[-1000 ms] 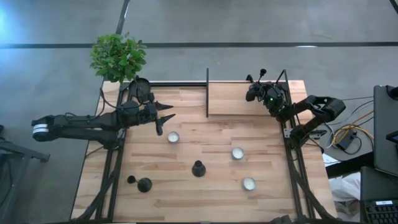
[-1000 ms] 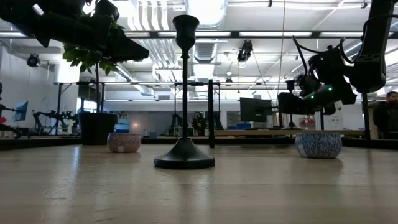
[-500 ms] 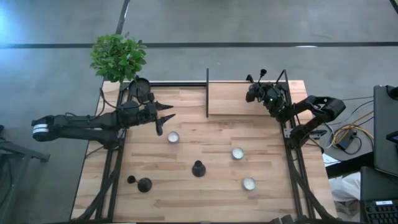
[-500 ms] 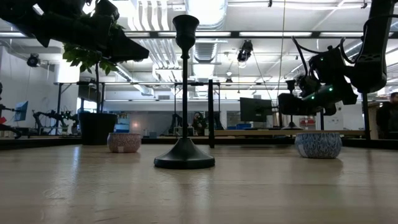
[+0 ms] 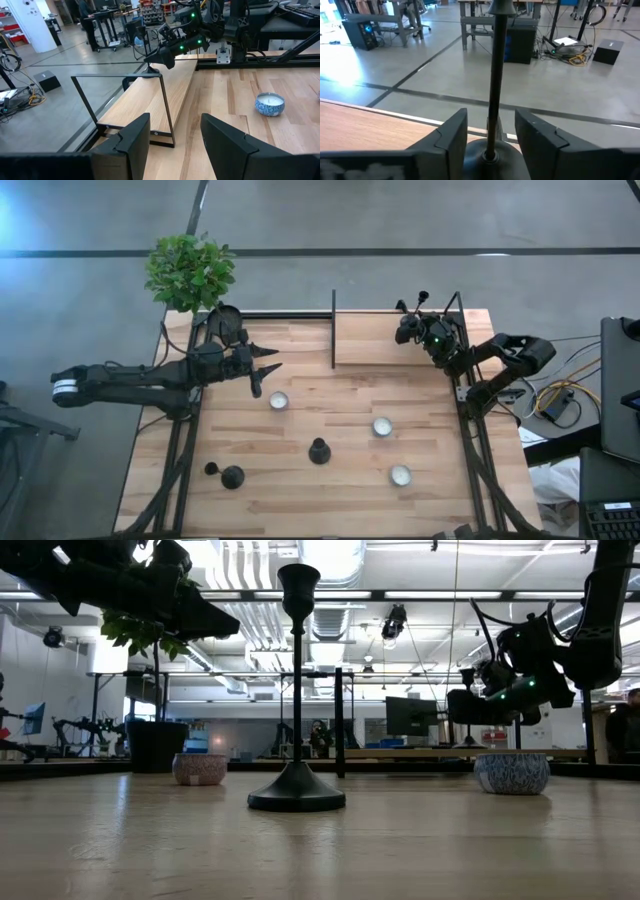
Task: Pick & Place candle stick holders
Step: Put the bottom left black candle holder on the shelf
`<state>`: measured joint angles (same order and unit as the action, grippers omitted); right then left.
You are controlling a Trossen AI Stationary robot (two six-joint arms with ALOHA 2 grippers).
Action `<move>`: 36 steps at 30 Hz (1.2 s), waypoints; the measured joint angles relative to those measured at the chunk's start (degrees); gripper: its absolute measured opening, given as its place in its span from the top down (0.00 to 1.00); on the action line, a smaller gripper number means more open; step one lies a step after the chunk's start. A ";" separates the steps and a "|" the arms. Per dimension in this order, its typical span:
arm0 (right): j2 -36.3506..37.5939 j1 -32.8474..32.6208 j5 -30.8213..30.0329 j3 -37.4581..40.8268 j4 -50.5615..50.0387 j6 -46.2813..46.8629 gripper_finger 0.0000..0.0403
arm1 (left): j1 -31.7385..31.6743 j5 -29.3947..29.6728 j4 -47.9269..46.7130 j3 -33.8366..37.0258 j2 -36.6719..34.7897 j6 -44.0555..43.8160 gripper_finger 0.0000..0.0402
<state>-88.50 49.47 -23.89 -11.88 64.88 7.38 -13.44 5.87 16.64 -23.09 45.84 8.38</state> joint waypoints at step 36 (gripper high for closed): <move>30.10 -5.44 30.41 3.72 -30.37 10.13 0.73 | 0.00 0.00 0.02 0.00 0.00 0.00 0.55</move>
<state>-58.40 44.03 6.52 -8.16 34.51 17.51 -13.43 5.87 16.67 -23.09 45.84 8.38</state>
